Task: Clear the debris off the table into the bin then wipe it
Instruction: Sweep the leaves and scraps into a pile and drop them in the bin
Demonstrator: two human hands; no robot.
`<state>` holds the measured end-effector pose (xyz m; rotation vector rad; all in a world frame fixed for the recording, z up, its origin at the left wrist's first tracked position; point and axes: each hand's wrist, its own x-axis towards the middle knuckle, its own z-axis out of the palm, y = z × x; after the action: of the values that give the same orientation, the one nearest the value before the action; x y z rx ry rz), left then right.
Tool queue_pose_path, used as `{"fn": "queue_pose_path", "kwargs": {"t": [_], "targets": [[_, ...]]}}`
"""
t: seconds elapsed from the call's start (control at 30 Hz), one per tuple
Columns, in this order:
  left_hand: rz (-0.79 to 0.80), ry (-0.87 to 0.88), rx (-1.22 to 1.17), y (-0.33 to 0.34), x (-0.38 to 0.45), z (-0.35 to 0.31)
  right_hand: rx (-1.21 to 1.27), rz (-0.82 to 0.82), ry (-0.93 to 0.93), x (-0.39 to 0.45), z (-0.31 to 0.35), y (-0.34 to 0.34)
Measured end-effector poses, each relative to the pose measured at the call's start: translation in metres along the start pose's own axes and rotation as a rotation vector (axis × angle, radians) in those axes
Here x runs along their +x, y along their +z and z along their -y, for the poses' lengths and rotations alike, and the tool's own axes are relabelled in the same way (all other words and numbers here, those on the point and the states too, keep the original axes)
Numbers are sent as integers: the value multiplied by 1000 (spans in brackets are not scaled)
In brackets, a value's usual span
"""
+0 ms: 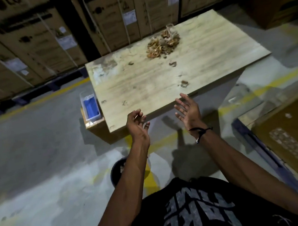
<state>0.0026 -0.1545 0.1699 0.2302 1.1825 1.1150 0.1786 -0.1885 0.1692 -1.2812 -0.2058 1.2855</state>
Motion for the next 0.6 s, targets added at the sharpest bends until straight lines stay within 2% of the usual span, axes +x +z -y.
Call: {"fn": "queue_pose_path", "kwargs": {"t": [0.2, 0.37, 0.5, 0.6], "targets": [[-5, 11, 11, 75, 27, 29, -79, 4, -22, 50, 49, -31], [-42, 102, 153, 116, 65, 31, -210, 35, -39, 107, 65, -34], [-72, 259, 411, 133, 118, 36, -286, -69, -103, 173, 63, -37], [-60, 384, 658, 145, 162, 42, -444, -133, -114, 213, 60, -42]]}}
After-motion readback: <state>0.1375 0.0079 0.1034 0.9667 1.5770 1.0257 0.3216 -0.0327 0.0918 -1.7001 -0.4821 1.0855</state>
